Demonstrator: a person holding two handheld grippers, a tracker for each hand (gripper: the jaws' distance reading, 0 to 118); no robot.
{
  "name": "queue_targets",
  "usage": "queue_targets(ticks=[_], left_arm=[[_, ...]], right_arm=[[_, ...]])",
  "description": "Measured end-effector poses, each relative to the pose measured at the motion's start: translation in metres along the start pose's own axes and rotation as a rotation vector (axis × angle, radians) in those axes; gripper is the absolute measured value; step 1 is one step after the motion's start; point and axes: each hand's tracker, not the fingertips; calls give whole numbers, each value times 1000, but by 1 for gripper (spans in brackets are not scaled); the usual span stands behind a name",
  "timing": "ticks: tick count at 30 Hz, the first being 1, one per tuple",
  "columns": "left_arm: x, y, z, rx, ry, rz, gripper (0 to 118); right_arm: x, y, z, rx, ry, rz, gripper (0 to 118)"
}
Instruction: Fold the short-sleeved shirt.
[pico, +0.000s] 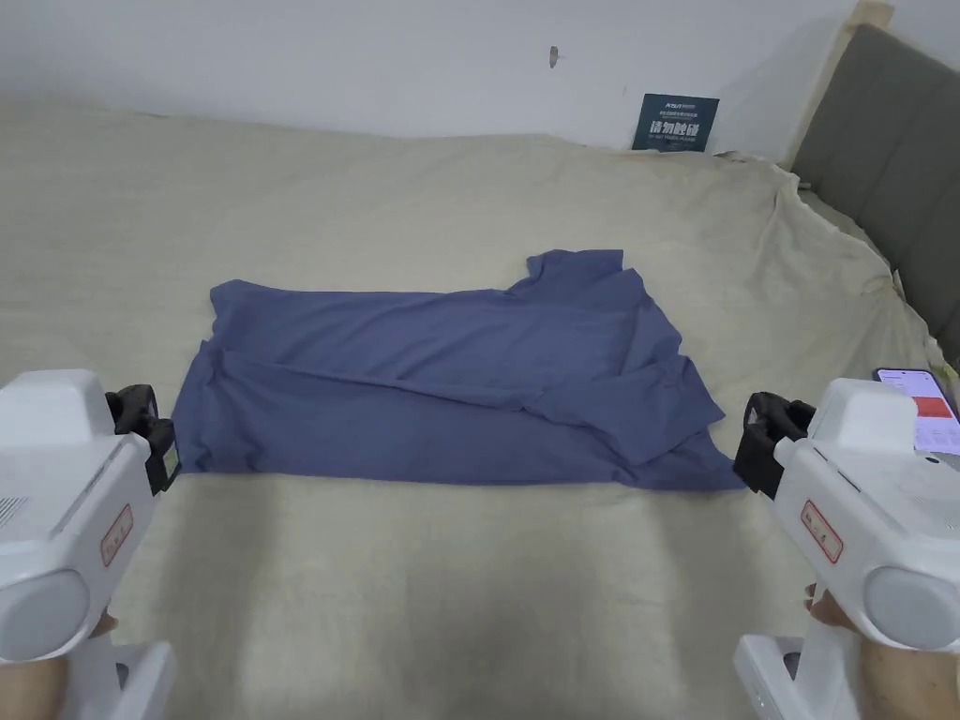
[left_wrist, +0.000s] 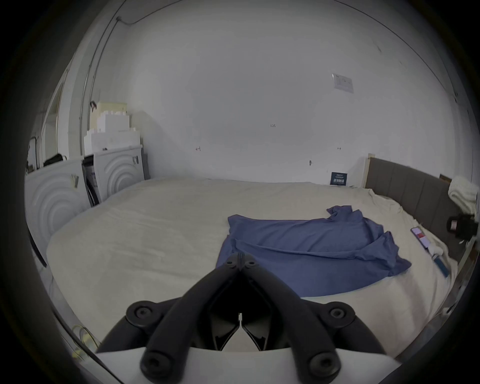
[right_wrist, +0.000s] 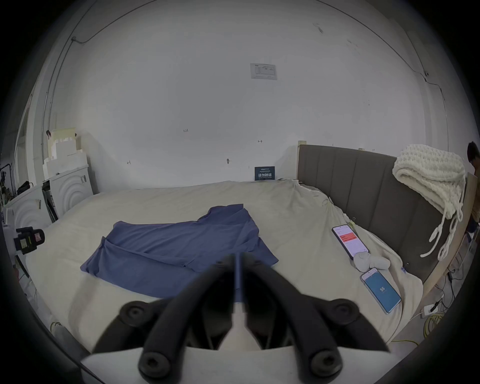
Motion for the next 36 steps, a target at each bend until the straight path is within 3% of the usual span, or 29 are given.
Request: queue_targets(ticks=[16, 22, 24, 26, 28, 36], left_arm=[[10, -4, 3, -10, -55, -9, 0], [7, 2, -24, -57, -49, 19, 1], [3, 8, -42, -143, -43, 38, 28], [-3, 12, -67, -248, -39, 57, 80], [-7, 17, -90, -328, -34, 60, 103], [-23, 12, -188, -631, 52, 39, 104]], right_arm=[[-7, 1, 8, 8, 28, 11, 0], [-13, 3, 0, -8, 40, 26, 0], [-15, 3, -4, -12, 39, 32, 0], [-17, 4, -8, -16, 43, 30, 0], [-20, 5, -14, -21, 45, 30, 0], [-26, 1, -39, -67, 45, 36, 0]])
